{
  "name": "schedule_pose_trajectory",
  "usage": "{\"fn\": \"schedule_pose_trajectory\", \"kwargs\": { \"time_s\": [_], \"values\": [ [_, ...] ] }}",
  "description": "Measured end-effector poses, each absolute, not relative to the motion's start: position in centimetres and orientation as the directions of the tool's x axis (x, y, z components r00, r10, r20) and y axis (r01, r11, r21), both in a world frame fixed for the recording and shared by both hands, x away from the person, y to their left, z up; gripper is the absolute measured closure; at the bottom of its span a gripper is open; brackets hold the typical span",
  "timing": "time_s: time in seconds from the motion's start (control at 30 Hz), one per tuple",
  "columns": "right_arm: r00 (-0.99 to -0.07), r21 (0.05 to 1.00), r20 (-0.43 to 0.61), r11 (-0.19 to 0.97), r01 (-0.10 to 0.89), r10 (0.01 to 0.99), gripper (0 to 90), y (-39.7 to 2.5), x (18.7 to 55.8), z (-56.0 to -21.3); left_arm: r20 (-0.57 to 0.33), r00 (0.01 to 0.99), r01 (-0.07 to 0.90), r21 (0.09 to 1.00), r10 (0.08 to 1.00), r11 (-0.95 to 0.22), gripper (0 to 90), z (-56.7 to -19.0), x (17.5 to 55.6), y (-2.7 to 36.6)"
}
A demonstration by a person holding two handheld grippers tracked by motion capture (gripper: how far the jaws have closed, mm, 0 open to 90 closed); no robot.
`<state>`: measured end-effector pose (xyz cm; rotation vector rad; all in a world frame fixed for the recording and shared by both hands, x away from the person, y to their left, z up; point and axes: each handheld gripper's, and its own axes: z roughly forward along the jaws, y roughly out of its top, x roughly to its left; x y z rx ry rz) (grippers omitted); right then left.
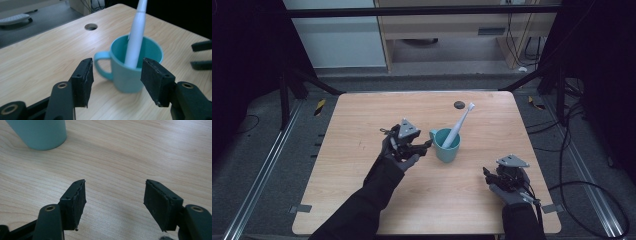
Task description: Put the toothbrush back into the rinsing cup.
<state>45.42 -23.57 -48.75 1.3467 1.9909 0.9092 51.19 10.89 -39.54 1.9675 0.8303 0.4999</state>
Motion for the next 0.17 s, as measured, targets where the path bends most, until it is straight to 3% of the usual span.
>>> {"fn": "schedule_pose_trajectory", "kwargs": {
  "time_s": [0.17],
  "values": [
    [-0.328, 0.792, -0.068, 0.251, 0.556, 0.942, 32.8, -23.7, 45.3, -48.7, 0.015, 0.667, 0.389, 0.846, 0.745, -0.365, 40.5, -40.6, 50.0, 14.8]
  ]
}}
